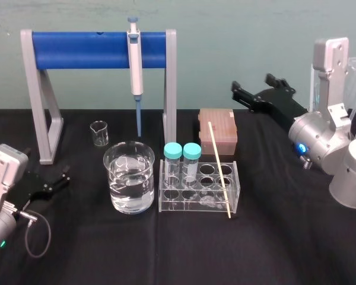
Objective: Hold the thermometer with one hand and immerse one end into the beaker, then reinsert it into the test tube rack.
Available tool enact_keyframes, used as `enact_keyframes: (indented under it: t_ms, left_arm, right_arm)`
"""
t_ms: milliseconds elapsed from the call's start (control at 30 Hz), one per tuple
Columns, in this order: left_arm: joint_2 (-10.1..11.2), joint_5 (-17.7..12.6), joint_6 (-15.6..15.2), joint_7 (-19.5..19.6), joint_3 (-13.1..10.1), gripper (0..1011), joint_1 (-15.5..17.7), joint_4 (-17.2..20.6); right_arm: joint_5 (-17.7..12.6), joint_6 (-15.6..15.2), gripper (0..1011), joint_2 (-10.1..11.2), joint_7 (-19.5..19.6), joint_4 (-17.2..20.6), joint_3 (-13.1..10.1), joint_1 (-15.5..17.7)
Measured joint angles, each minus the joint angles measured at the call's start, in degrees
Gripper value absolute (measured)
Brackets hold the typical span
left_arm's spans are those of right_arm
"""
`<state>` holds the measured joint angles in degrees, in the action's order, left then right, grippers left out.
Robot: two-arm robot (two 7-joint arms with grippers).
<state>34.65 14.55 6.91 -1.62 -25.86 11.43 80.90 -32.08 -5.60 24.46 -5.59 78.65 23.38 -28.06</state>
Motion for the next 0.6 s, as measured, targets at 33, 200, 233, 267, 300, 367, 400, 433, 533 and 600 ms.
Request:
enact_keyframes:
  t_ms: [33, 200, 233, 267, 300, 367, 400, 433, 533, 600]
  left_arm:
    - [0.0, 0.0, 0.0, 0.0, 0.0, 1004, 0.0, 0.0]
    - [0.0, 0.0, 0.0, 0.0, 0.0, 1004, 0.0, 0.0]
    - [0.0, 0.0, 0.0, 0.0, 0.0, 1004, 0.0, 0.0]
    - [0.0, 0.0, 0.0, 0.0, 0.0, 1004, 0.0, 0.0]
    - [0.0, 0.0, 0.0, 0.0, 0.0, 1004, 0.0, 0.0]
    - [0.0, 0.0, 0.0, 0.0, 0.0, 1004, 0.0, 0.0]
    - [0.0, 0.0, 0.0, 0.0, 0.0, 1004, 0.0, 0.0]
    - [0.0, 0.0, 0.0, 0.0, 0.0, 1004, 0.0, 0.0]
    - [0.0, 0.0, 0.0, 0.0, 0.0, 1004, 0.0, 0.0]
    - [0.0, 0.0, 0.0, 0.0, 0.0, 1004, 0.0, 0.0]
  right_arm:
    - [0.6, 0.0, 1003, -0.3, 1.5, -0.1, -0.2, 0.3]
    - [4.7, -0.2, 1003, -2.0, 9.0, -2.0, -0.9, 1.6]
    - [5.8, -0.2, 1003, -2.4, 10.3, -2.7, -0.9, 1.9]
    - [6.2, -0.2, 1003, -2.6, 10.7, -3.0, -0.9, 1.9]
    - [6.7, -0.2, 1003, -2.7, 11.0, -3.4, -0.8, 2.0]
    - [7.5, -0.2, 1003, -3.1, 11.5, -4.6, -0.8, 2.1]
    - [7.7, -0.1, 1003, -3.3, 11.6, -5.0, -0.7, 2.1]
    - [8.0, -0.1, 1003, -3.5, 11.5, -5.7, -0.7, 2.1]
    - [8.1, 0.0, 1003, -3.8, 10.5, -6.6, -0.6, 2.1]
    - [8.1, 0.0, 1003, -3.8, 10.4, -6.7, -0.6, 2.1]
